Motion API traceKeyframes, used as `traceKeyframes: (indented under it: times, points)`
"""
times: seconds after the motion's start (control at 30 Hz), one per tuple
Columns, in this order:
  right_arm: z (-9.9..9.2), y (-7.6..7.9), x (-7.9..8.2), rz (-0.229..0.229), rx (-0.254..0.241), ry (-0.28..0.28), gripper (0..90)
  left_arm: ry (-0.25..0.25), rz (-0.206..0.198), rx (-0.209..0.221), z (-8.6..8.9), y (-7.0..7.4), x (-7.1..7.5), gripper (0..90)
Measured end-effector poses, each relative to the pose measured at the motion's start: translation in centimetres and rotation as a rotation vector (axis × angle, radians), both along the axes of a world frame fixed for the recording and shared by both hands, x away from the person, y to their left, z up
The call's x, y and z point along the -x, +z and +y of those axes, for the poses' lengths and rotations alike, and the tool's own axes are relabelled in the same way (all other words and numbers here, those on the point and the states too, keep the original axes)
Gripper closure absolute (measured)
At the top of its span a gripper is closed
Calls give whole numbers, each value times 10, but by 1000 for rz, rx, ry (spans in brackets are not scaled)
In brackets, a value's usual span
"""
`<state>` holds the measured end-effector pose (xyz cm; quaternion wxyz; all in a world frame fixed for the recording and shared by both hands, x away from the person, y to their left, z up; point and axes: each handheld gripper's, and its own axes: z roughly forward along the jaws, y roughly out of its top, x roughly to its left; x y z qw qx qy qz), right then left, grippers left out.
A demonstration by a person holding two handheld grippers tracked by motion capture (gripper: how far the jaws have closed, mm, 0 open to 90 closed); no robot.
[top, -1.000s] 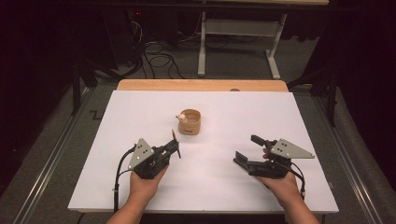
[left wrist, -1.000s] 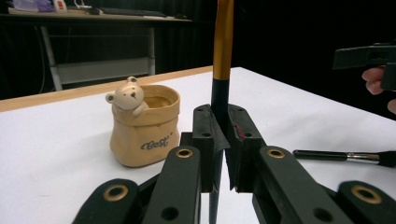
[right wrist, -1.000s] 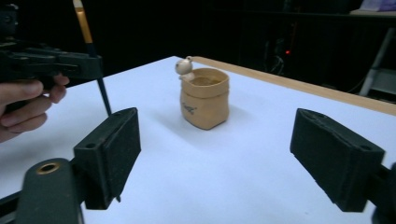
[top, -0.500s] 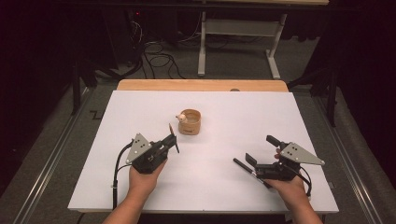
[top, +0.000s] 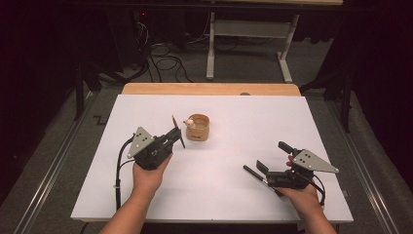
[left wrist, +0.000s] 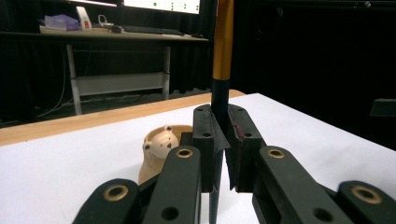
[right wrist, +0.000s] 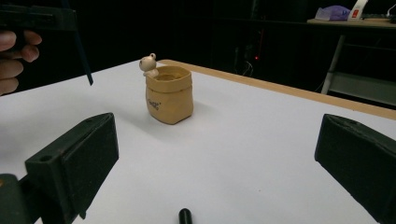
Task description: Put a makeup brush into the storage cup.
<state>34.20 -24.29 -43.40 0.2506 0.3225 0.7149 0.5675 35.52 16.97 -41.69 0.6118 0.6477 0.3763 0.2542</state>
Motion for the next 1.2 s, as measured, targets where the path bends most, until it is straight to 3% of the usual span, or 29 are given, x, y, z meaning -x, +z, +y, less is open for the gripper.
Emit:
traceKeyframes:
  times: [0.5,0.83,1.2]
  points:
    - [-3,0,1,-3,-15,1,4,15,14,-12,-7,16,-24,834]
    - [-5,0,1,0,-22,-5,4,17,19,20,-12,22,-43,833]
    - [-5,0,1,5,-20,-10,4,19,27,27,-22,27,-65,833]
